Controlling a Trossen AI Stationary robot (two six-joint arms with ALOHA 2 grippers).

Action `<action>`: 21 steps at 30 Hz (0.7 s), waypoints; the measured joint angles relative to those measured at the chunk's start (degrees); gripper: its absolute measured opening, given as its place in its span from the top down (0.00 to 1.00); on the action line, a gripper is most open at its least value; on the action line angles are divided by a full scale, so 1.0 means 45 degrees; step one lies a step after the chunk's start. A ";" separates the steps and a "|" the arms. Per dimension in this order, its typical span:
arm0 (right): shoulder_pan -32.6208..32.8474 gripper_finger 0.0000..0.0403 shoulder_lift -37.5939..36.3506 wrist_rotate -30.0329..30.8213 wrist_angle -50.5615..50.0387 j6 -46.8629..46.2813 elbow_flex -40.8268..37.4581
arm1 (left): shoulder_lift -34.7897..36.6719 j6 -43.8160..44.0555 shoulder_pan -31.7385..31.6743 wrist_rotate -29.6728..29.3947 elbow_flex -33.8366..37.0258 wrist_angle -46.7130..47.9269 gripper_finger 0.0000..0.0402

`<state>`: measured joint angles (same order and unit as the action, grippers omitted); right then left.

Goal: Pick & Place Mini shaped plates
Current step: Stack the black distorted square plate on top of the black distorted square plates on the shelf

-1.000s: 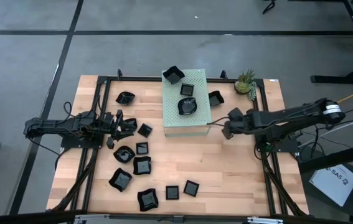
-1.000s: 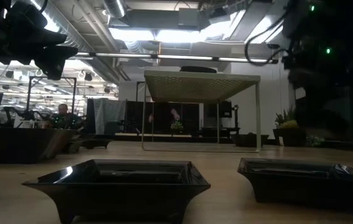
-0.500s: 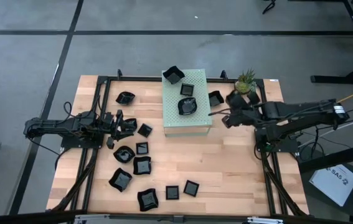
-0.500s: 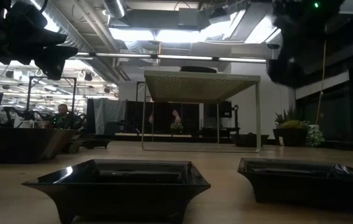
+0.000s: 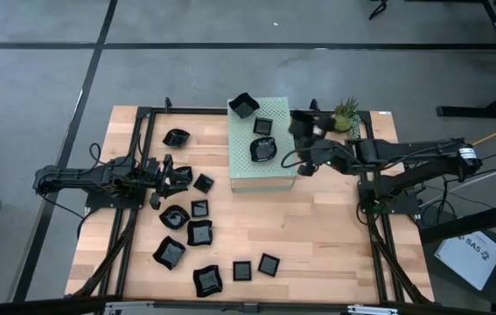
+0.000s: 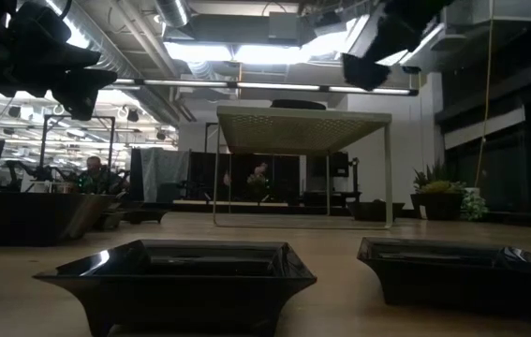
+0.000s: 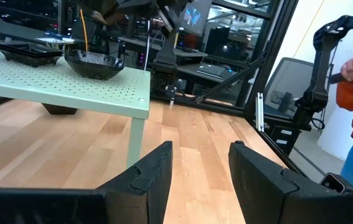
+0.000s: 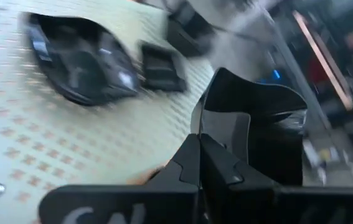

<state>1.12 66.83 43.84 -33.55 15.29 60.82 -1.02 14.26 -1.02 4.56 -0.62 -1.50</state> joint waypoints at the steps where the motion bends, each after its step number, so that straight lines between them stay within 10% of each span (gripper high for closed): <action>1: -0.0057 0.99 0.0122 -0.0386 0.0342 0.0700 0.0000 | 0.0000 0.0000 0.0004 0.0005 0.0000 0.0000 0.62; 21: -0.2141 0.99 0.3192 -0.5851 0.5905 1.2035 0.0502 | 0.0000 0.0000 0.0000 0.0000 0.0000 0.0000 0.62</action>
<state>-8.52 81.19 17.51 -6.97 69.45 63.07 -1.02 14.26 -1.02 4.56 -0.62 -1.50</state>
